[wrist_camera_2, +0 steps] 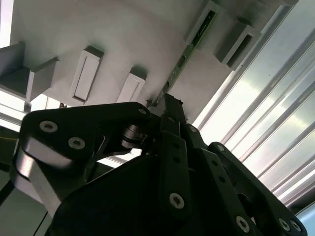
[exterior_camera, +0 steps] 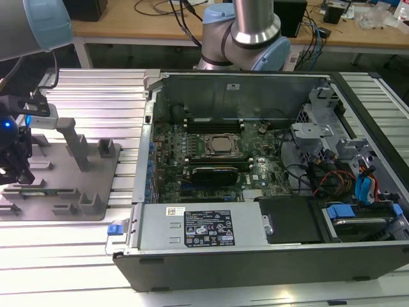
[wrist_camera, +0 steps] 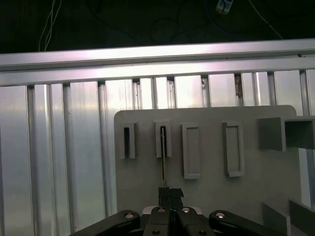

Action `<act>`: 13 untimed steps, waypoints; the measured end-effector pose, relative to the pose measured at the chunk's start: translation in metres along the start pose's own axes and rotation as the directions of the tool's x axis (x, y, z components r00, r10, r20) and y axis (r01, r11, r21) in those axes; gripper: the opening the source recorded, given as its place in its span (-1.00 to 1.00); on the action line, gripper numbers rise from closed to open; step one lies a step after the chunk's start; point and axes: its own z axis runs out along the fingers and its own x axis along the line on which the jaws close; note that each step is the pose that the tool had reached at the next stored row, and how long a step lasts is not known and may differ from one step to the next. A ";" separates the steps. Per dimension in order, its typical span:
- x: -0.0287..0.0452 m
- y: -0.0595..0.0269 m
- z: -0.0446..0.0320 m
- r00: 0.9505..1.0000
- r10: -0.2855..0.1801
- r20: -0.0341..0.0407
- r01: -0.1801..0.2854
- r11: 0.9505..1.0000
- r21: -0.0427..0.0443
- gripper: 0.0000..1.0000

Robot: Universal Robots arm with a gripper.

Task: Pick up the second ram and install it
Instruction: 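Pick up the second ram and move it above second insertion slot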

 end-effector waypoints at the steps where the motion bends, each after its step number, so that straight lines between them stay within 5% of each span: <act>1: 0.0001 0.0000 0.0000 1.000 0.000 0.000 0.000 1.000 0.000 -0.84; 4: 0.0001 -0.0001 0.0001 1.000 0.000 0.000 0.000 1.000 0.000 -0.84; 6: 0.0001 -0.0001 0.0001 1.000 0.000 -0.001 0.000 1.000 0.000 -0.58; 13: 0.0002 -0.0003 0.0049 0.999 -0.038 -0.005 0.038 0.999 -0.001 -0.58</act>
